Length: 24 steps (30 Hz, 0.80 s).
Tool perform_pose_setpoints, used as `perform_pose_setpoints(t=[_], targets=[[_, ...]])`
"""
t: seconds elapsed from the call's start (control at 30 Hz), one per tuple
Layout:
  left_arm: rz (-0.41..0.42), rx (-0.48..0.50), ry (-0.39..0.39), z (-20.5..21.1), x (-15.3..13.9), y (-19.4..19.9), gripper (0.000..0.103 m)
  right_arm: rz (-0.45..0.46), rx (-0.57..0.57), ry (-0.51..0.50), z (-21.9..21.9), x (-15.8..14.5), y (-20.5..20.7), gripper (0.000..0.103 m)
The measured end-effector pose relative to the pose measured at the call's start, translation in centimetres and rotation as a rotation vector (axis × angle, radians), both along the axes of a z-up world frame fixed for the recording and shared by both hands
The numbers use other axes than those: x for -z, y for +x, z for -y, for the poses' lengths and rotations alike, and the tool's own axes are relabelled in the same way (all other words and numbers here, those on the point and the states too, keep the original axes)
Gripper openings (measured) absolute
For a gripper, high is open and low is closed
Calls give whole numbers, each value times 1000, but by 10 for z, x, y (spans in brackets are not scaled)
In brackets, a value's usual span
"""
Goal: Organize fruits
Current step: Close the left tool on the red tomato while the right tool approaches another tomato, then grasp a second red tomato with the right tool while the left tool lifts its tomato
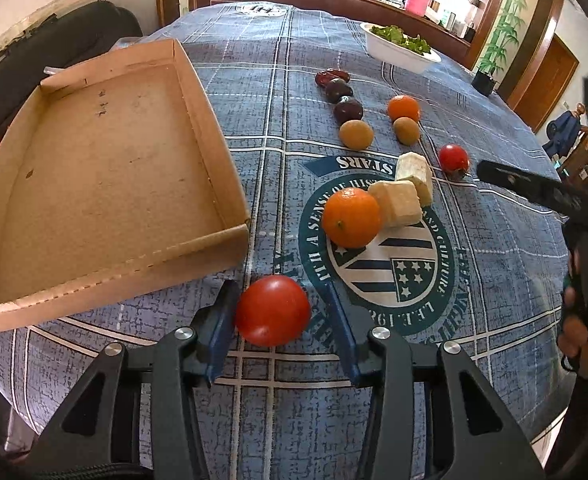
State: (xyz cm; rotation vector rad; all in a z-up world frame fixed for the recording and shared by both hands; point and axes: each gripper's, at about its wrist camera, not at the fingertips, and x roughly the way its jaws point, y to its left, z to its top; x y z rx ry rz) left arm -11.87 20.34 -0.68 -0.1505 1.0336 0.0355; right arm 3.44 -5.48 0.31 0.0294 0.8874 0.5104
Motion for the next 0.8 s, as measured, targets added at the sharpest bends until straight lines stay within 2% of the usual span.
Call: perform_pose_setpoints(t=[0.07,0.13,0.23,0.33,0.37,0.6,0.8], targets=[[6,-4,-5,-1,0,1,42,-13,-4,3,-6,3,10,56],[12,-10,9,1,0,3,34,-11,-10,-10,-14,5,17,56],[22,-13,15,0,1,4,33,-12,-15,-38,-29,11,27,56],[30,-17,35,3,1,5,33,-15,-21,-71,-39,20,30,43],[30,-16,46,5,0,5,33,4,-19,-80,-40,20,29,32],[26,-2,66,16,-6,0,33,-4,-19,-7,-22,9,11,33],[62,7,85,25,-24,-9,33,21,-33,31,-11,-9,-15,33]])
